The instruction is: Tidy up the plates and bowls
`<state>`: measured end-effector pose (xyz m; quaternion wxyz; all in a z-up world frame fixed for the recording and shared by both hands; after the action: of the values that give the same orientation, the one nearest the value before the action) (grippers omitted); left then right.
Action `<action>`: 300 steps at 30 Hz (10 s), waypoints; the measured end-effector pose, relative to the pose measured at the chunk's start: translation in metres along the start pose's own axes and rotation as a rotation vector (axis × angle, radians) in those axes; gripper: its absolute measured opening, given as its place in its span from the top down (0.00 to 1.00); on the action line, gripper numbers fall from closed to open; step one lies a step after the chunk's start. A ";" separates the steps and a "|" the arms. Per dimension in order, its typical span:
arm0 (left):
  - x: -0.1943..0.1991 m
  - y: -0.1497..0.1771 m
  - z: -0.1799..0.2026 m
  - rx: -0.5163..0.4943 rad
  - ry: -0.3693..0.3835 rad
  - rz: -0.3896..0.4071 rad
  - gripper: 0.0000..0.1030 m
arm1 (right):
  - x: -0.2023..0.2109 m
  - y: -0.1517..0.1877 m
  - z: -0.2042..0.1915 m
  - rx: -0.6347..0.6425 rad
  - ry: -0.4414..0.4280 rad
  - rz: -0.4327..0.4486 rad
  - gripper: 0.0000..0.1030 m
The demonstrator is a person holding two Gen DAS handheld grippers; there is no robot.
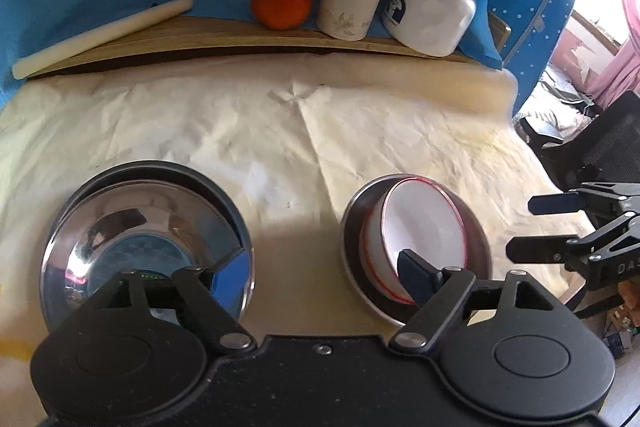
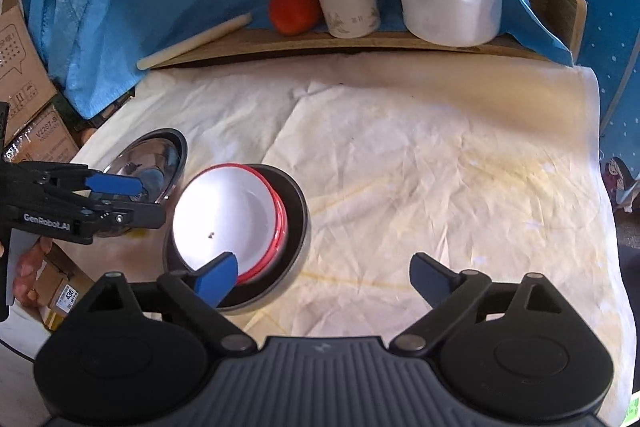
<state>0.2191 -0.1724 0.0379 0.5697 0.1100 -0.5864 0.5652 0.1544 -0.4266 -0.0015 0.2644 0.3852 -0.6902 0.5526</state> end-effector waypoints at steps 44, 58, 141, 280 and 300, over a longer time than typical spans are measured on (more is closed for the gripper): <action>-0.020 -0.005 0.005 -0.210 -0.012 -0.093 0.17 | -0.032 0.004 0.005 -0.023 0.001 -0.092 0.01; -0.030 -0.004 0.006 -0.213 0.005 -0.120 0.44 | -0.036 0.005 0.003 -0.002 0.028 -0.107 0.02; 0.006 -0.019 -0.020 0.057 -0.041 0.062 0.94 | -0.037 -0.038 -0.071 -0.017 -0.069 -0.152 0.74; 0.041 0.002 -0.177 0.329 -0.188 0.084 0.86 | -0.122 -0.076 -0.201 0.215 -0.203 -0.221 0.70; 0.053 0.006 -0.183 0.365 -0.205 0.112 0.71 | -0.113 -0.078 -0.194 0.212 -0.188 -0.199 0.56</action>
<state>0.2968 0.0008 0.0238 0.4454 0.2356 -0.5345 0.6786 0.2704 -0.2193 0.0014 0.2098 0.5274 -0.6082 0.5549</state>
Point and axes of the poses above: each gripper's, at about its wrist camera, not at the fingertips, and x roughly against the way its jaws point, z to its right, y to its underside, the point moved 8 cm from there along -x, roughly the way its jaws point, and after that the axes turned 2 degrees about y, right-handed, at the moved point
